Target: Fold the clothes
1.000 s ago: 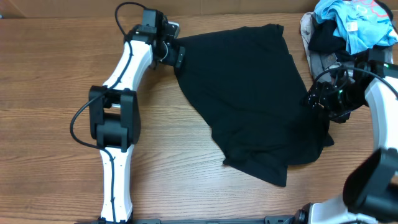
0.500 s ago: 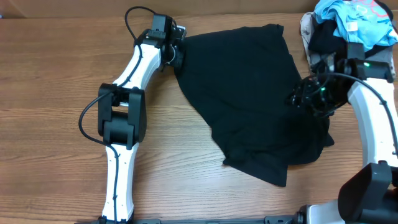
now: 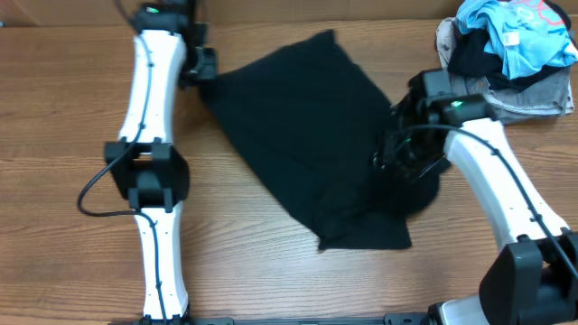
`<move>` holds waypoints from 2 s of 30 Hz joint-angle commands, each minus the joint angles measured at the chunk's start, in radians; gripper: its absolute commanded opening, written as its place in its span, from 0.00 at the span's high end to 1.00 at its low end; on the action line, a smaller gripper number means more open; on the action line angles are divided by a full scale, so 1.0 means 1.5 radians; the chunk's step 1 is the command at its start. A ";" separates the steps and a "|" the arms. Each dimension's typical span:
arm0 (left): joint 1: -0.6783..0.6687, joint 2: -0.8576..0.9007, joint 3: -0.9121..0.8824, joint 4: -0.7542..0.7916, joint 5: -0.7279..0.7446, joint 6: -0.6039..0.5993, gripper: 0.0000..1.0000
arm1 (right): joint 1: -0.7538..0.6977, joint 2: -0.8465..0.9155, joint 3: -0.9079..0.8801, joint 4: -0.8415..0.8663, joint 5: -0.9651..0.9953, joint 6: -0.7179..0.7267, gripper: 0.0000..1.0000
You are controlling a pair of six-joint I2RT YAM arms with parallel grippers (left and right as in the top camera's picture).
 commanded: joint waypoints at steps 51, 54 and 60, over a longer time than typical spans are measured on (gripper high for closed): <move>0.040 -0.301 0.158 -0.126 0.010 -0.006 0.96 | -0.029 -0.235 0.116 -0.268 0.033 -0.021 0.96; 0.040 -0.326 0.158 -0.126 0.010 -0.007 0.96 | -0.029 -0.287 0.116 -0.276 0.036 -0.007 0.96; 0.040 -0.338 0.152 -0.126 0.011 -0.007 0.96 | -0.029 -0.305 0.116 -0.297 0.072 -0.007 0.96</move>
